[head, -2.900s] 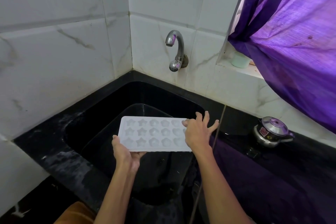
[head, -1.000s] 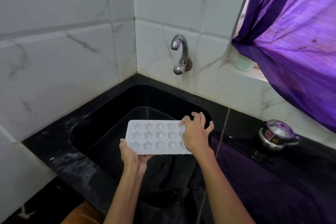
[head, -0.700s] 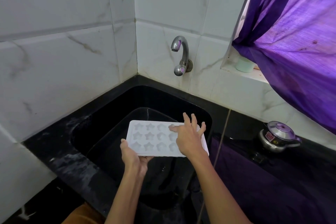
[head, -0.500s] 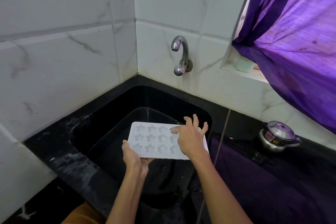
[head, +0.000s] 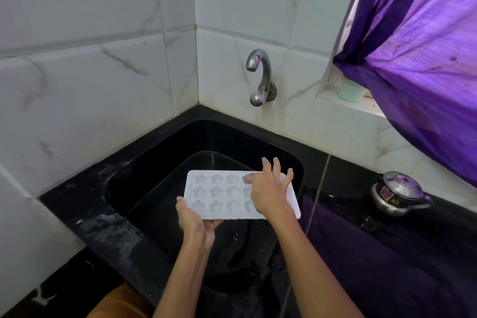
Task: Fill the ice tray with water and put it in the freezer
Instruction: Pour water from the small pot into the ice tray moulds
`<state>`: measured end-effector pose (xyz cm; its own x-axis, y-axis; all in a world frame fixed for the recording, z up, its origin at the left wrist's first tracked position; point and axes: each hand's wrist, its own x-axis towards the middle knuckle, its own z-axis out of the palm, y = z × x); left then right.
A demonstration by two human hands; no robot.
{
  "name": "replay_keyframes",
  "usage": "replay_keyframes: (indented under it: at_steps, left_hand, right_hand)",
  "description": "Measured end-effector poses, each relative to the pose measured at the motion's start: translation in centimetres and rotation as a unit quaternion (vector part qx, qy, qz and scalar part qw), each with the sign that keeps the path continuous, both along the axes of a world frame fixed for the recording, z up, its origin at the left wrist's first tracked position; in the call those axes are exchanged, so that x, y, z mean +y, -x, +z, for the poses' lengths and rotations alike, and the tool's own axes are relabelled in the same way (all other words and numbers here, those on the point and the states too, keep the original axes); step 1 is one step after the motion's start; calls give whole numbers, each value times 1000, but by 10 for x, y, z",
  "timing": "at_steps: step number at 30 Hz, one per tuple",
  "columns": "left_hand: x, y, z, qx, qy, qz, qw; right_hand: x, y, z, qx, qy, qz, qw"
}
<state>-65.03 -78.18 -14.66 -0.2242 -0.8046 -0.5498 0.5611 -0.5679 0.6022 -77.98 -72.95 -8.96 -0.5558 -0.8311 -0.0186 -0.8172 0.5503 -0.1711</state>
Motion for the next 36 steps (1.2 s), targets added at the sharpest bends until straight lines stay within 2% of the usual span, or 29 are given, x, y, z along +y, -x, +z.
replay_keyframes:
  at_steps: [17, 20, 23, 30, 36]
  left_hand:
    - [-5, -3, 0, -14, 10, 0, 1000]
    - [-3, -3, 0, -9, 14, -3, 1000]
    - [-3, 0, 3, 2, 12, -8, 1000]
    - [-4, 0, 3, 5, 8, 2, 1000]
    - [-4, 1, 1, 6, 1, 2, 1000]
  right_hand:
    - [-2, -4, 4, 2, -6, 16, 1000]
    - [-5, -5, 6, 13, 29, -1, 999]
    - [-10, -9, 6, 20, 70, 23, 997]
    - [-19, -14, 3, 22, 33, 75, 996]
    - [-20, -17, 4, 25, 20, 64, 997]
